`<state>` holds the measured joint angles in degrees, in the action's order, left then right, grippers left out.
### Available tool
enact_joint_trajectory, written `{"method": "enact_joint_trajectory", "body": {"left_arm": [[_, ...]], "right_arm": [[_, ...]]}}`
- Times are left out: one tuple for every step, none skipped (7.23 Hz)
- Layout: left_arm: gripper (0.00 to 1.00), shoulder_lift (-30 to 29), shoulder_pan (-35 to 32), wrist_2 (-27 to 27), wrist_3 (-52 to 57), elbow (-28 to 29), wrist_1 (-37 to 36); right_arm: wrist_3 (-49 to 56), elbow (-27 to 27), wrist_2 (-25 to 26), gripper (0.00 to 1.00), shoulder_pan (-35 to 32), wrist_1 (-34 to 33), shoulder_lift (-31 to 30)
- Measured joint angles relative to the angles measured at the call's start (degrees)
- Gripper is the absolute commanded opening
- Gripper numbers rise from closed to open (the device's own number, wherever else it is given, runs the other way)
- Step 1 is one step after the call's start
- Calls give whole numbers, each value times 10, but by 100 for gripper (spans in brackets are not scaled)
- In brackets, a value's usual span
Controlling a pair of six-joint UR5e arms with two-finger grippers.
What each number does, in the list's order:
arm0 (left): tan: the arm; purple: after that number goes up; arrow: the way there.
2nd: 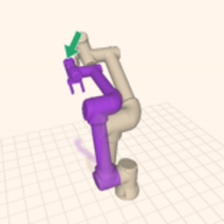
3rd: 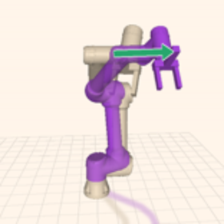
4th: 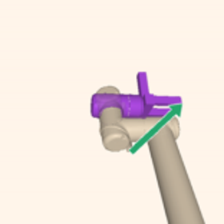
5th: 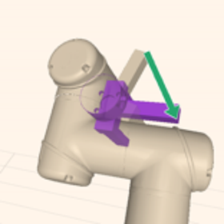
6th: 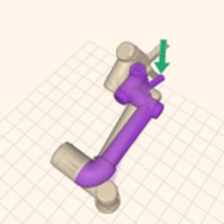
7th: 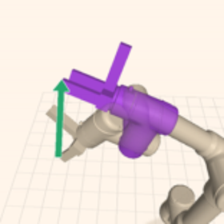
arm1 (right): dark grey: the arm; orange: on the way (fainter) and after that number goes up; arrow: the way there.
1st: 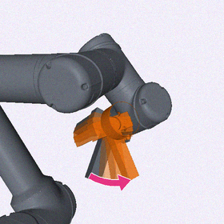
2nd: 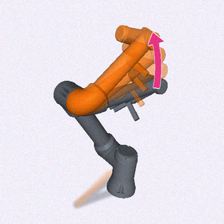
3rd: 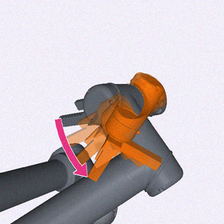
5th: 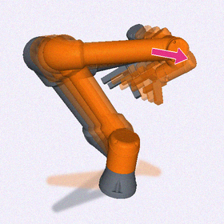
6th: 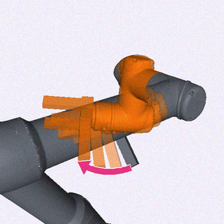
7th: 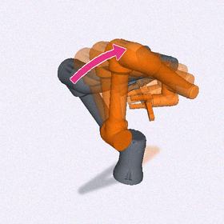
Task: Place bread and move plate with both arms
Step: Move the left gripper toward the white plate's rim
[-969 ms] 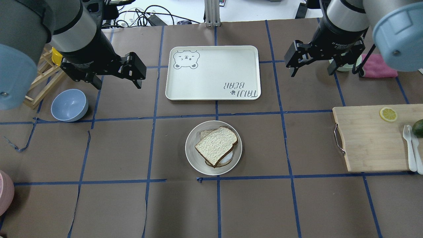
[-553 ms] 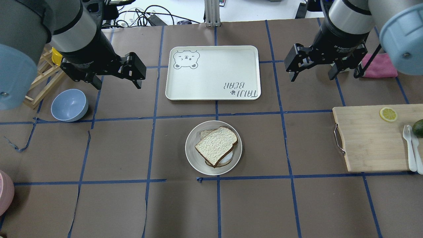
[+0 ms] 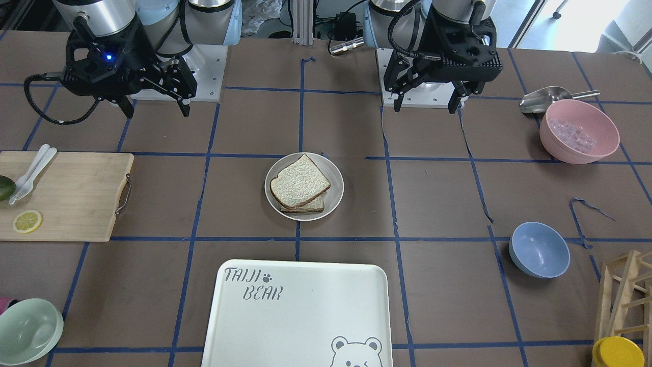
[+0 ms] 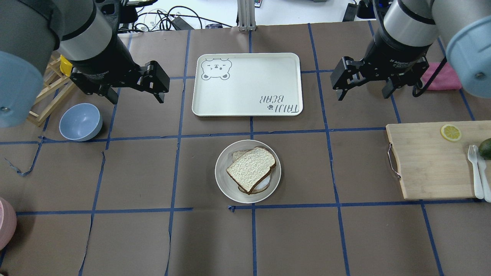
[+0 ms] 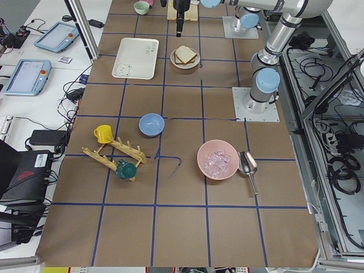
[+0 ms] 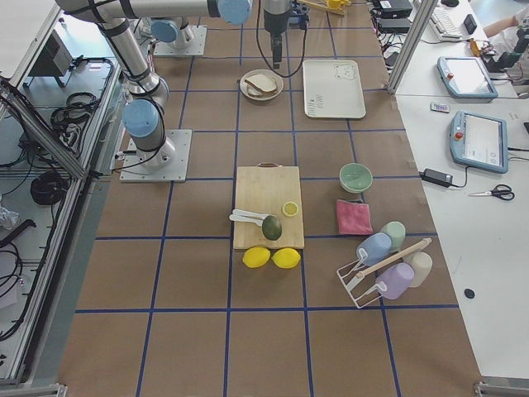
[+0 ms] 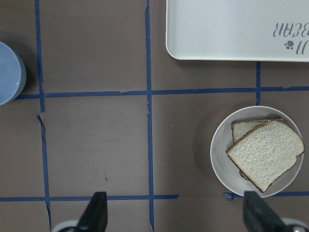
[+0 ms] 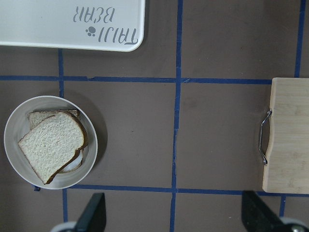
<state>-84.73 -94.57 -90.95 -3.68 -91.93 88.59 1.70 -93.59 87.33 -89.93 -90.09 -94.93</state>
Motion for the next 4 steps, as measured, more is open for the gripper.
{"method": "enact_joint_trajectory", "body": {"left_arm": [[100,-2,0,0,0,0,-1],[100,-6,-1,2,1,0,0],[100,-12,-2,5,1,0,8],[100,-22,-2,8,1,-5,17]], "right_arm": [[-2,-3,0,100,0,0,-3],[-4,-4,0,100,-1,0,-5],[-3,-5,1,100,-1,0,-5],[-1,-6,5,100,-1,-3,-3]]}}
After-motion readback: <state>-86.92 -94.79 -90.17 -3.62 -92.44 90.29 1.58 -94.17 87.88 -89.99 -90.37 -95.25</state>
